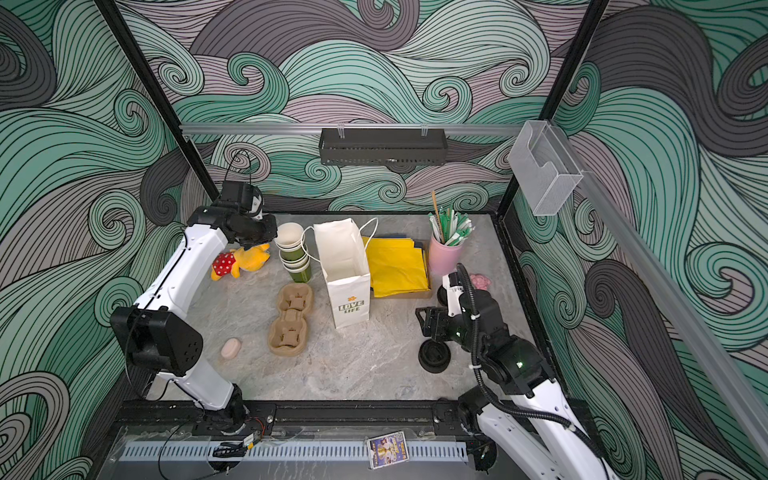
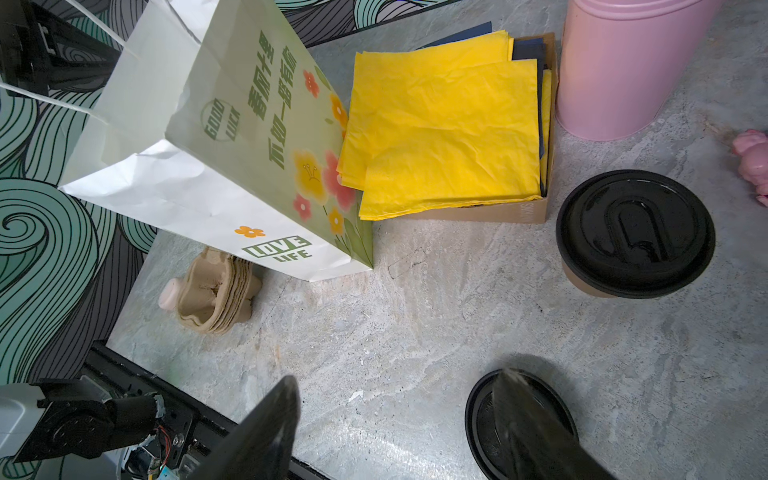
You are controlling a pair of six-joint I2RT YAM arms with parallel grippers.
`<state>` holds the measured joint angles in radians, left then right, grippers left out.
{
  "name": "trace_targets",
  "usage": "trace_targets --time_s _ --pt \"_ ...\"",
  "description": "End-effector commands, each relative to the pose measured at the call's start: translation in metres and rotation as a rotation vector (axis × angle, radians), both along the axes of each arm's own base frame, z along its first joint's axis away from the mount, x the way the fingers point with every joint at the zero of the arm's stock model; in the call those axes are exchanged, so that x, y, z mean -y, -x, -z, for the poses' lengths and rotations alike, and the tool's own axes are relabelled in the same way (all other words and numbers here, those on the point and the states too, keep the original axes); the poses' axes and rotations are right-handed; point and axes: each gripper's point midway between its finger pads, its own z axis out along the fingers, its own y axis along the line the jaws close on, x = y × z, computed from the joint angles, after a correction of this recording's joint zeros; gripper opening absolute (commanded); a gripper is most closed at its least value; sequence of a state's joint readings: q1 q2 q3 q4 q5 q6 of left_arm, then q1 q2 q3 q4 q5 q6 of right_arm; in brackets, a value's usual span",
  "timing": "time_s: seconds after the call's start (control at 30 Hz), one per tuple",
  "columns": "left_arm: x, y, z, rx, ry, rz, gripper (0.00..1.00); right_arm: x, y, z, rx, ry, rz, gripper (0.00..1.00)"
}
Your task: Pack the takeout coffee
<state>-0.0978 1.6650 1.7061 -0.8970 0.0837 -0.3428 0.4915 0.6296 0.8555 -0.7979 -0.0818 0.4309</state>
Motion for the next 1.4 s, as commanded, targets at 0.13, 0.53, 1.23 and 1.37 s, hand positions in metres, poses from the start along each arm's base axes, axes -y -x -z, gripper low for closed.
trace_targets --time_s 0.13,0.53,1.23,1.37 --pt "-0.004 0.003 -0.032 0.08 0.089 -0.047 0.0 -0.012 -0.001 -0.018 -0.009 -0.024 -0.051 0.73" --pt "-0.001 0.003 -0.038 0.133 0.088 -0.014 0.0 -0.013 -0.003 -0.014 -0.017 -0.011 -0.05 0.74" --pt "0.003 -0.002 0.014 -0.024 0.072 0.011 0.18 -0.021 -0.006 -0.028 -0.026 0.047 -0.108 0.77" --pt "0.004 -0.004 0.001 0.022 0.092 0.013 0.39 -0.033 -0.008 -0.043 -0.005 0.113 -0.165 0.78"
